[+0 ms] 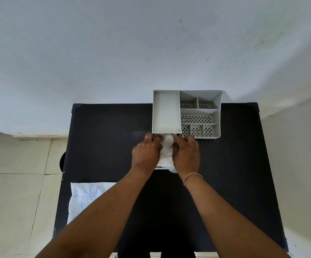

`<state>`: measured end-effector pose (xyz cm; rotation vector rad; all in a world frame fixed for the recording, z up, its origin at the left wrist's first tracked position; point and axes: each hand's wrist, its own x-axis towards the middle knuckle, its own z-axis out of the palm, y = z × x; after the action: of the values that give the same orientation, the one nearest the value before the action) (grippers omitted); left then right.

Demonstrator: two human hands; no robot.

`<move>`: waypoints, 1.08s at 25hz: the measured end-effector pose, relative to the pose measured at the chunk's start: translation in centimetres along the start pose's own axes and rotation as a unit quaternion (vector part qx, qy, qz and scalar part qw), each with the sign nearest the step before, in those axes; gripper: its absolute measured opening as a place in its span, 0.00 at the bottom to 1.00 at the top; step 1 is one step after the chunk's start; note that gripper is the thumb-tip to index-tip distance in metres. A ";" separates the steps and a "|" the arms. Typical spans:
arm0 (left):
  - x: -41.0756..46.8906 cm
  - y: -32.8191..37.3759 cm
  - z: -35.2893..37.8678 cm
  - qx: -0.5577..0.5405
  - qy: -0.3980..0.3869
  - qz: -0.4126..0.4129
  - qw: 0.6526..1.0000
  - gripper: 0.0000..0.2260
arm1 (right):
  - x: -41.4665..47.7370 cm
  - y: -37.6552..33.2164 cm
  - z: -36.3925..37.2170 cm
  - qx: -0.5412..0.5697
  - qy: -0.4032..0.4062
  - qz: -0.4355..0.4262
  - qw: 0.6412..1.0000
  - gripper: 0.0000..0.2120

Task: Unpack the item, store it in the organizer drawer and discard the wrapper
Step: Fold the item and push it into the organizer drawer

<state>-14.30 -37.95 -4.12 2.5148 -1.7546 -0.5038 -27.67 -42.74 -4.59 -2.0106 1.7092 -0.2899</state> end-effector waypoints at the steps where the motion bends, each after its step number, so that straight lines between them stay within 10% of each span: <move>1: -0.1 0.0 -0.2 -0.005 0.004 -0.009 1.000 0.16 | 0.1 0.1 0.0 0.014 -0.012 0.003 1.000 0.14; 6: -2.5 -1.3 -0.7 -0.080 0.123 0.040 0.988 0.13 | -1.4 1.8 -3.2 0.111 0.017 -0.027 0.993 0.16; 15: -0.7 0.4 -1.1 0.081 -0.122 0.032 0.989 0.38 | 0.7 -0.3 -3.0 -0.241 -0.233 -0.029 0.942 0.31; 19: -1.0 0.8 -1.1 0.058 -0.135 0.023 0.989 0.37 | 1.5 -0.6 -3.7 -0.123 -0.267 -0.008 0.956 0.28; 24: -2.2 -0.1 -1.5 -0.002 -0.104 0.014 0.994 0.30 | -0.9 2.2 -6.2 0.123 -0.034 0.056 0.990 0.10; 27: -2.7 -0.4 -0.8 -0.019 -0.160 0.010 0.987 0.35 | -2.0 3.0 -5.6 0.176 -0.106 0.120 0.971 0.05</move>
<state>-14.55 -35.48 -2.74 2.4977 -1.8421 -0.9787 -33.26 -42.41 -0.93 -1.5085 1.6141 -0.2640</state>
